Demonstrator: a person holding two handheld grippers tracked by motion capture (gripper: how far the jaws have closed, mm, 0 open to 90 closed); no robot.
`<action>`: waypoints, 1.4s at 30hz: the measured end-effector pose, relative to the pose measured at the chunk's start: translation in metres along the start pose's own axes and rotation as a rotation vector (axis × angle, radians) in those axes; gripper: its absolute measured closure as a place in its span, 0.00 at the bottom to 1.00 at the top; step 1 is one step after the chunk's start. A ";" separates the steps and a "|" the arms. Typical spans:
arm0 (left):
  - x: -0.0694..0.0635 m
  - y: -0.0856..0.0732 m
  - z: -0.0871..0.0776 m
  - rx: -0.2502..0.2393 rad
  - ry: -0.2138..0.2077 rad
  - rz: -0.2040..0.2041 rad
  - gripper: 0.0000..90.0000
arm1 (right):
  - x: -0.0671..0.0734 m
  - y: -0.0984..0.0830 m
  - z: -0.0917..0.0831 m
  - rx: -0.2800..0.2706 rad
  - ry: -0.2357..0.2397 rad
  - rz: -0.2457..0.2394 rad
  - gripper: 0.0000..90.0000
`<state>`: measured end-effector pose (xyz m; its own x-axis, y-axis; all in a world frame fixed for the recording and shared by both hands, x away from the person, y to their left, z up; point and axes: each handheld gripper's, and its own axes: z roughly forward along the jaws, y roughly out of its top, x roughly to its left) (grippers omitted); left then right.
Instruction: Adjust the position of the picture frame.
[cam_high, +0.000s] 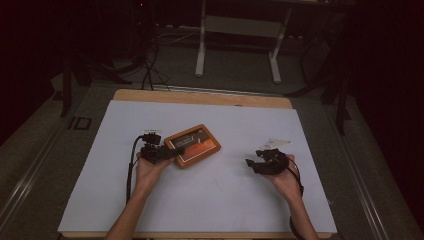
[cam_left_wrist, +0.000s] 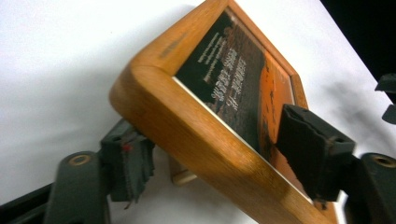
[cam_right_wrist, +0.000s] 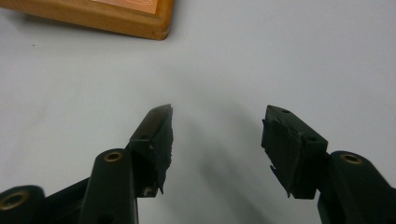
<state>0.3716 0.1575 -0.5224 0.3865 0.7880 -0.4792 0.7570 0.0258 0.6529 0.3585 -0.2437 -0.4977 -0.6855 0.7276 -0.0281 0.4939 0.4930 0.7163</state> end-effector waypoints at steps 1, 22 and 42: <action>0.000 0.000 -0.001 0.000 -0.002 0.008 0.37 | 0.000 0.000 0.000 0.002 -0.001 -0.002 0.47; -0.020 -0.006 -0.019 -0.057 0.015 0.297 0.71 | 0.014 0.013 0.003 -0.015 0.040 -0.087 0.47; -0.046 -0.021 -0.021 -0.065 -0.021 0.506 0.78 | 0.022 0.072 0.010 -0.101 0.167 -0.194 0.41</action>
<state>0.3273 0.1336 -0.5019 0.7075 0.6988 -0.1050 0.4383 -0.3174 0.8409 0.3837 -0.1875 -0.4536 -0.8449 0.5313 -0.0617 0.2947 0.5587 0.7752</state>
